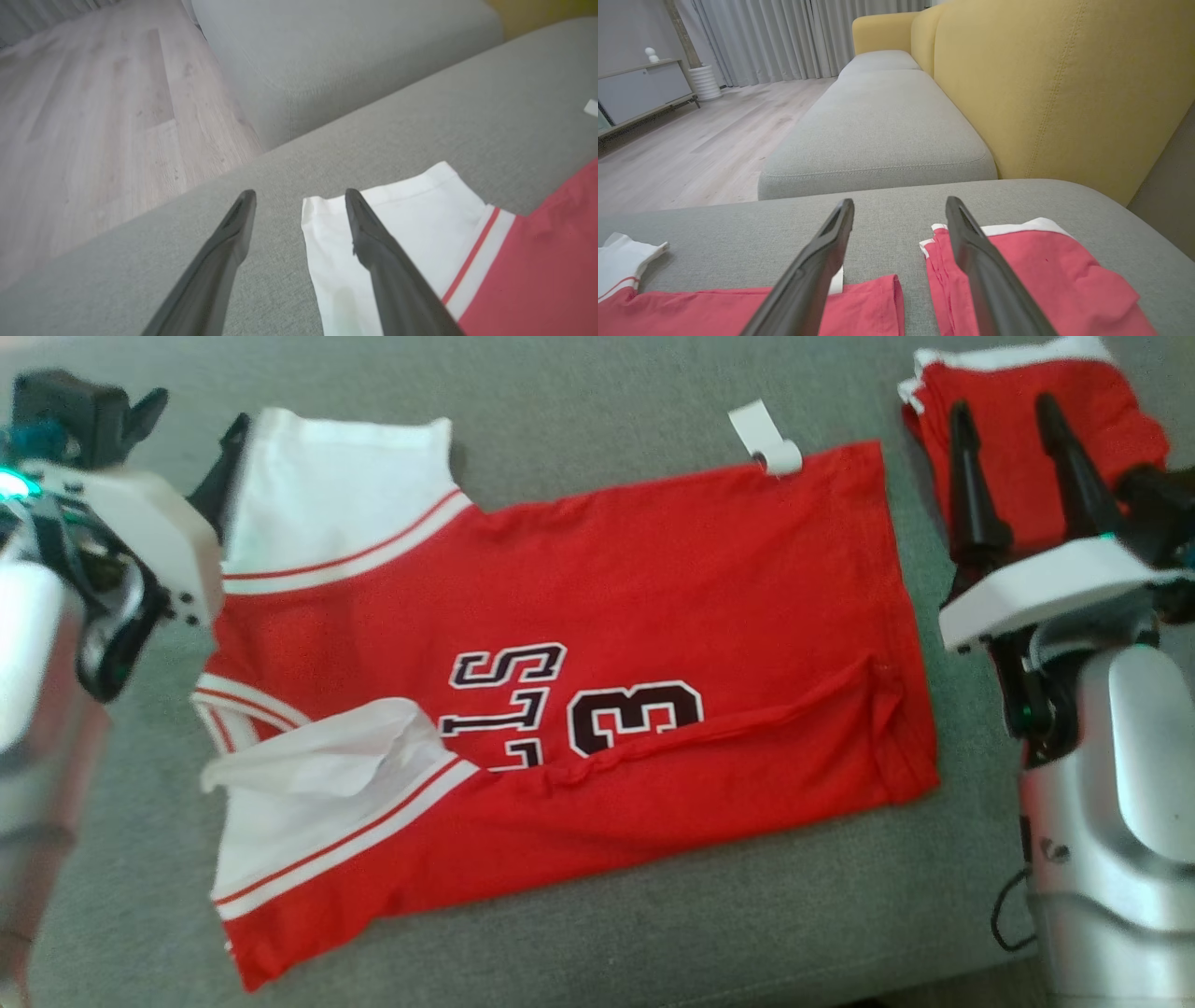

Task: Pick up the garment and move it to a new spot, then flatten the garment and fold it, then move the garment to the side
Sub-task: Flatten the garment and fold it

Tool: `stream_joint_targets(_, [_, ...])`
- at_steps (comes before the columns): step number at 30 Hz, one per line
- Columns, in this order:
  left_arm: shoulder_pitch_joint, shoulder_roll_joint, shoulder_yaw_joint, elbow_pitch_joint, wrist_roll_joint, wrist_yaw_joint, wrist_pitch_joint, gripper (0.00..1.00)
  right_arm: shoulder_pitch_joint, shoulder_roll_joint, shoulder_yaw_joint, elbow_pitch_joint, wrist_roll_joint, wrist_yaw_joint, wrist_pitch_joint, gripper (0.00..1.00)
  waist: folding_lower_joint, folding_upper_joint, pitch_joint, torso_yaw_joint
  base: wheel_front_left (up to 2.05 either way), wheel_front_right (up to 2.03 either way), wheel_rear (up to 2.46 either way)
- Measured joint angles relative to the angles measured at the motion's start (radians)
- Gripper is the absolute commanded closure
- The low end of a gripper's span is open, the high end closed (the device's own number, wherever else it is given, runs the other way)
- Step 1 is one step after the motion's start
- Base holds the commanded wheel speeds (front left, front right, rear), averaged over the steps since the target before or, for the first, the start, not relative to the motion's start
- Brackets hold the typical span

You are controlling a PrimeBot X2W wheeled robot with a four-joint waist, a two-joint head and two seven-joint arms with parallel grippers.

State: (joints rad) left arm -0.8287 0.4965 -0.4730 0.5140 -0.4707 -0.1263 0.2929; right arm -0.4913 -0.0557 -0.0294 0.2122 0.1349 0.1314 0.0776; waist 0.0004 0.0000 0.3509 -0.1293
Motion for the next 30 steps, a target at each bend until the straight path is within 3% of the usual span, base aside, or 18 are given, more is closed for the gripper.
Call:
stream_joint_targets(5, [-0.096, 0.051, -0.116, 0.085, -0.092, -0.006, 0.068, 0.00, -0.040, 0.000, 0.032, 0.007, 0.007, 0.000, -0.018, 0.00, -0.0001, 0.0000, 0.071, -0.043, 0.00, 0.00, 0.00])
stream_joint_targets(12, [-0.164, 0.097, -0.198, 0.162, -0.192, -0.006, 0.102, 0.00, -0.058, 0.000, 0.048, 0.012, 0.015, 0.000, -0.038, 0.00, -0.0003, 0.0000, 0.125, -0.086, 0.00, 0.00, 0.00])
stream_joint_targets(22, [-0.232, 0.107, -0.288, 0.190, -0.353, -0.006, 0.164, 0.00, -0.065, 0.000, 0.050, 0.018, 0.014, 0.000, -0.043, 0.00, -0.0004, 0.0000, 0.152, -0.103, 0.00, 0.00, 0.00])
stream_joint_targets(23, [-0.237, 0.108, -0.296, 0.188, -0.373, -0.006, 0.179, 0.21, -0.070, 0.000, 0.050, 0.018, 0.013, 0.000, -0.042, 0.00, -0.0004, 0.0000, 0.152, -0.103, 0.00, 0.00, 0.00])
stream_joint_targets(24, [-0.241, 0.108, -0.306, 0.183, -0.388, -0.006, 0.190, 0.87, -0.075, 0.000, 0.050, 0.018, 0.012, 0.000, -0.042, 0.00, -0.0004, 0.0000, 0.152, -0.101, 0.00, 0.00, 0.00])
stream_joint_targets(25, [-0.244, 0.108, -0.315, 0.178, -0.399, -0.006, 0.197, 1.00, -0.079, 0.000, 0.050, 0.018, 0.011, 0.000, -0.042, 0.00, -0.0004, 0.0000, 0.151, -0.100, 0.00, 0.00, 0.00])
stream_joint_targets(30, [-0.243, 0.102, -0.351, 0.179, -0.409, -0.006, 0.092, 1.00, -0.083, 0.000, 0.044, 0.020, -0.021, 0.000, -0.032, 0.00, -0.0003, 0.0000, 0.137, -0.077, 0.00, 0.00, 0.00])
